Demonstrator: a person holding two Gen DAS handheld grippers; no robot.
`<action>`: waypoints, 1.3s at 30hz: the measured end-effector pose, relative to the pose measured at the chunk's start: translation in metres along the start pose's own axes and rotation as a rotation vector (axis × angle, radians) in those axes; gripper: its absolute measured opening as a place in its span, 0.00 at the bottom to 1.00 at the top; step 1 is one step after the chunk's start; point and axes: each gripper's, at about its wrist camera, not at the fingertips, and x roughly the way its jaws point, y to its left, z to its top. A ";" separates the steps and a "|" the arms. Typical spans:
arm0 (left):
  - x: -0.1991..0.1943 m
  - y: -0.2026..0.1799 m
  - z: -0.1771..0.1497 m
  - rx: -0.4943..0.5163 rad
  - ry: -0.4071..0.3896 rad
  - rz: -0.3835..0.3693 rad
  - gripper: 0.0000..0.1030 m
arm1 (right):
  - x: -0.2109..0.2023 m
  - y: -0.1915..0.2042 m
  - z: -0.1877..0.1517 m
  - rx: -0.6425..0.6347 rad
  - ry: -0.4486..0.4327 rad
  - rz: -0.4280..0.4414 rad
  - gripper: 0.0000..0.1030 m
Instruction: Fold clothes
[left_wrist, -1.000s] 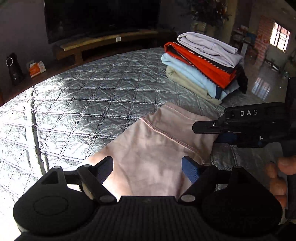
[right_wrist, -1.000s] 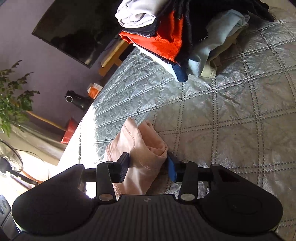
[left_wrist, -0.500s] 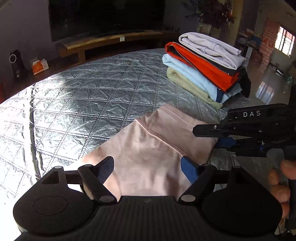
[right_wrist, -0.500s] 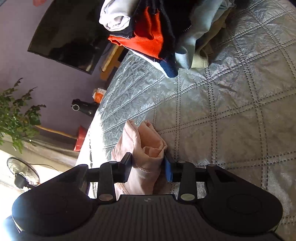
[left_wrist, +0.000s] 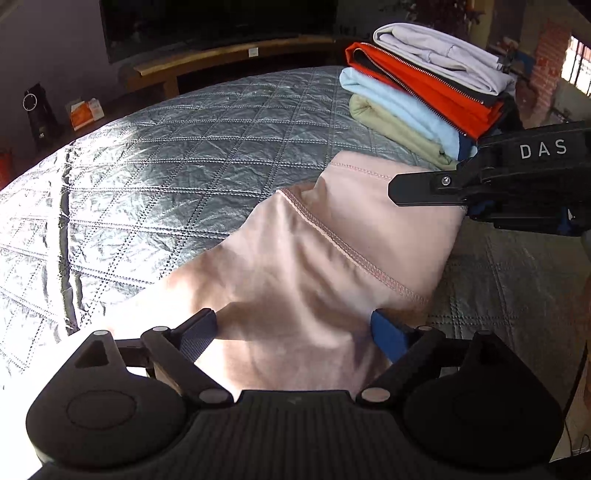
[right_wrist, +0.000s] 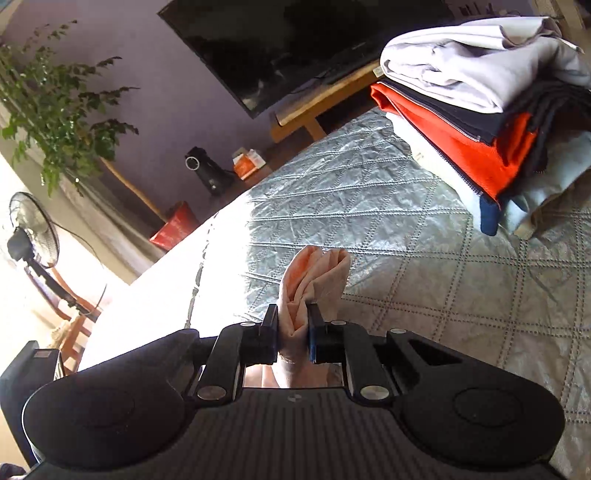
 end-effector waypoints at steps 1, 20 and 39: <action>-0.001 0.002 0.001 -0.012 0.003 -0.001 0.84 | -0.001 0.009 0.001 -0.030 -0.002 0.006 0.18; -0.094 0.199 0.005 -0.446 -0.094 0.277 0.77 | 0.024 0.162 -0.059 -0.548 0.182 0.084 0.18; -0.147 0.272 -0.031 -0.637 -0.182 0.391 0.77 | 0.061 0.200 -0.117 -0.605 0.313 0.034 0.36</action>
